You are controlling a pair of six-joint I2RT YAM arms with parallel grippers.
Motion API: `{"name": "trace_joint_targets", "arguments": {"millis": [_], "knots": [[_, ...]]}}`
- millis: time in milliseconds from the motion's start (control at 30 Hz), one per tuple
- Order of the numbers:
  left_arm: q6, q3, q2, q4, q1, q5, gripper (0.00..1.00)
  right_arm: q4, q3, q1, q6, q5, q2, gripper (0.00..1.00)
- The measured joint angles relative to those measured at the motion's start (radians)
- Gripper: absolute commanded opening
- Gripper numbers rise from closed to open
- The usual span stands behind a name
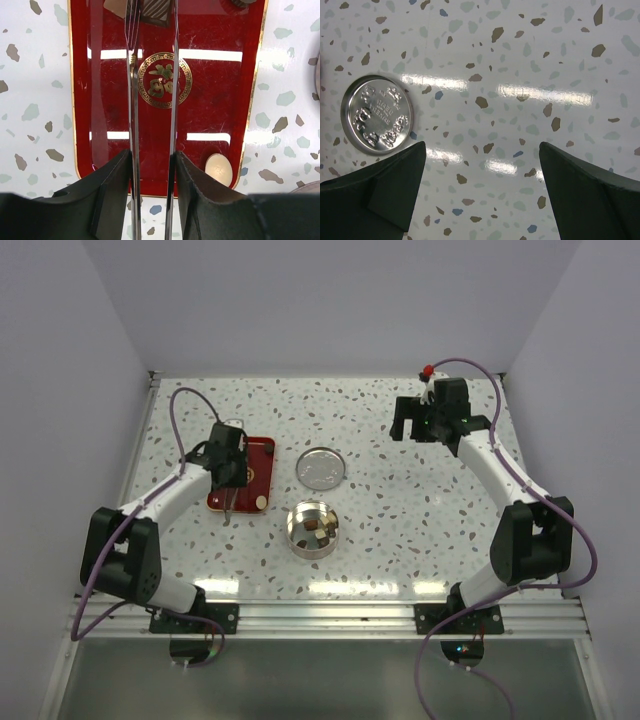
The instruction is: Pack the chocolate
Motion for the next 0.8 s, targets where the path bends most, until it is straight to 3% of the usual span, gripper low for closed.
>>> {"name": "trace_joint_targets", "arguments": {"millis": [167, 600, 800], "knots": [[0.006, 0.000, 0.004, 0.007, 0.004, 0.005, 0.35, -0.009, 0.000, 0.000, 0.000, 0.000, 0.000, 0.99], [0.045, 0.026, -0.107, -0.047, 0.006, 0.082, 0.33, -0.012, 0.000, 0.000, 0.000, 0.000, -0.001, 0.99], [0.055, 0.006, -0.198, -0.080, 0.005, 0.204, 0.33, -0.012, 0.000, 0.000, 0.000, 0.000, -0.001, 0.99]]}}
